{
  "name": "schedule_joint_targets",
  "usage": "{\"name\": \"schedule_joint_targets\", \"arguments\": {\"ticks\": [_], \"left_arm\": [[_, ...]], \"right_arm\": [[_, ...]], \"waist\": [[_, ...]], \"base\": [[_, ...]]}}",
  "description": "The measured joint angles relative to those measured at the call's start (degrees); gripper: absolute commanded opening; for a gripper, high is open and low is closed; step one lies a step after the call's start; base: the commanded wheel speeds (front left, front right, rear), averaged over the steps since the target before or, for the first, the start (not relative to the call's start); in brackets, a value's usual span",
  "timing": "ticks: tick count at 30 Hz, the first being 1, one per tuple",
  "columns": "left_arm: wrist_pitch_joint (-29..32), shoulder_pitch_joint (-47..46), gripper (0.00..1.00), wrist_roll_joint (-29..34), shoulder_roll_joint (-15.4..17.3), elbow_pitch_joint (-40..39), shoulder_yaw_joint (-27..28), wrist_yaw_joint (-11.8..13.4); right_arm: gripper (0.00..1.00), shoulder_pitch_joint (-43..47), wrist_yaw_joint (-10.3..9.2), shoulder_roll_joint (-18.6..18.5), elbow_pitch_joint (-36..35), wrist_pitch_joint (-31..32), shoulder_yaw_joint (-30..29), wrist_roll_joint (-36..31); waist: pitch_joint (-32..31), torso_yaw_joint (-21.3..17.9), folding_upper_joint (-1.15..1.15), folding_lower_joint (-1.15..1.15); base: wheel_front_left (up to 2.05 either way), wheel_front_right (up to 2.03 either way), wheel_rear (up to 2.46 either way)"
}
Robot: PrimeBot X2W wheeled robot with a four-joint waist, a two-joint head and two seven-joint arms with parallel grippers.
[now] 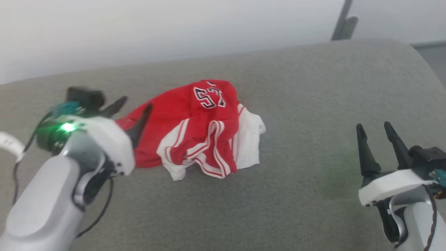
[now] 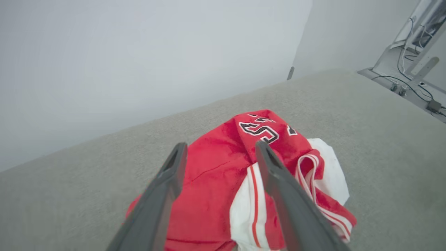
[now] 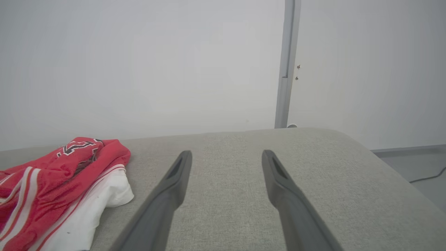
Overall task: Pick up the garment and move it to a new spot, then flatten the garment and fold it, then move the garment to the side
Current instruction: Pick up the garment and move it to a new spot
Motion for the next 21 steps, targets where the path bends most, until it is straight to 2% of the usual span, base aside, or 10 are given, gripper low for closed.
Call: {"name": "schedule_joint_targets", "arguments": {"ticks": [10,15,21], "left_arm": [[-13.8,13.3,1.00,-1.9,4.3,-3.2,9.1,3.4],[-19.1,19.6,1.00,-3.8,5.1,-4.4,13.7,5.0],[-24.3,26.4,1.00,-5.2,5.2,-5.2,16.9,5.4]], "right_arm": [[1.00,2.9,0.00,-0.4,-1.7,1.5,-2.2,-0.7],[1.00,4.3,0.00,-0.3,-2.3,1.9,-3.0,-0.8],[1.00,5.5,0.00,0.1,-3.3,2.3,-3.7,-1.0]], "waist": [[-3.8,5.3,0.00,0.00],[-5.1,6.8,0.00,0.00],[-5.9,8.0,0.00,0.00]], "base": [[0.00,0.00,0.00],[0.00,0.00,0.00],[0.00,0.00,0.00]]}}
